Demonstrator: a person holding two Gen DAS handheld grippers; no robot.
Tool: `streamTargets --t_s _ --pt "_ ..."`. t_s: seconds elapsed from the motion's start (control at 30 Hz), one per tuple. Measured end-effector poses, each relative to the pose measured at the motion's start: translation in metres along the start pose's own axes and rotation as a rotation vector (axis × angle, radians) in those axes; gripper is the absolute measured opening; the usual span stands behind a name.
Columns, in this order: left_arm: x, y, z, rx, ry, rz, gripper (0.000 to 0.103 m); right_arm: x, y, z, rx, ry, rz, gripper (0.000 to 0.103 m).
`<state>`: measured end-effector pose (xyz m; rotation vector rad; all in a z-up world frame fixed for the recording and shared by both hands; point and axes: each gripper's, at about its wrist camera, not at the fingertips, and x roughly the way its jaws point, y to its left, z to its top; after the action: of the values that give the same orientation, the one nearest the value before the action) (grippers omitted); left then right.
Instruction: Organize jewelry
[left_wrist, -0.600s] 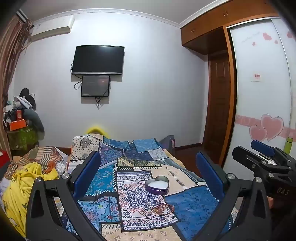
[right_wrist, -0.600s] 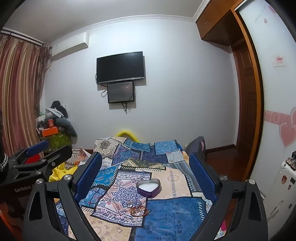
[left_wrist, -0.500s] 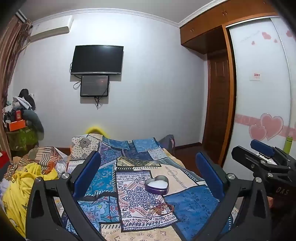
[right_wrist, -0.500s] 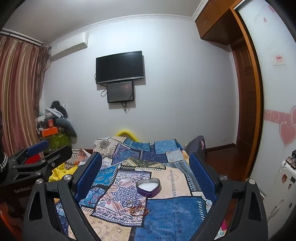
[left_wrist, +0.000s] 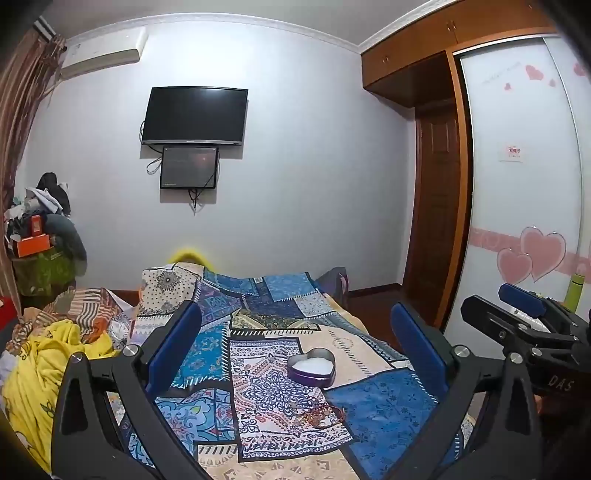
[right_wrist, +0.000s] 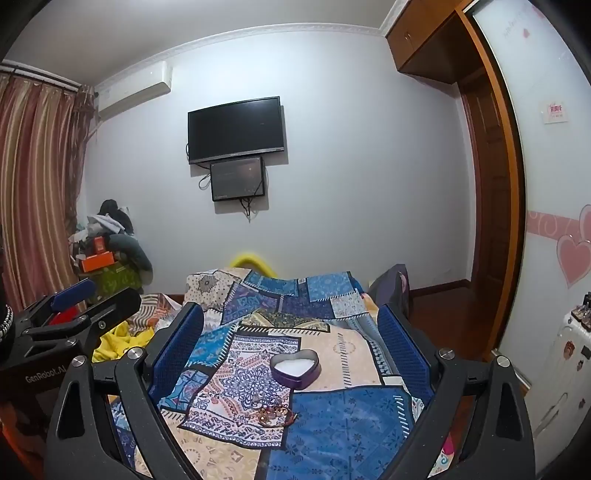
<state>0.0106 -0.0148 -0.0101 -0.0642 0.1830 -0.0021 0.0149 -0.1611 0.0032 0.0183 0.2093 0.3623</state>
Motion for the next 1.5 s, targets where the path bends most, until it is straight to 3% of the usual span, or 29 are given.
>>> streamTargets --t_s 1.5 --pt "0.007 0.013 -0.003 -0.029 0.035 -0.010 0.103 0.006 -0.006 -0.004 0.017 0.036 -0.003 0.094"
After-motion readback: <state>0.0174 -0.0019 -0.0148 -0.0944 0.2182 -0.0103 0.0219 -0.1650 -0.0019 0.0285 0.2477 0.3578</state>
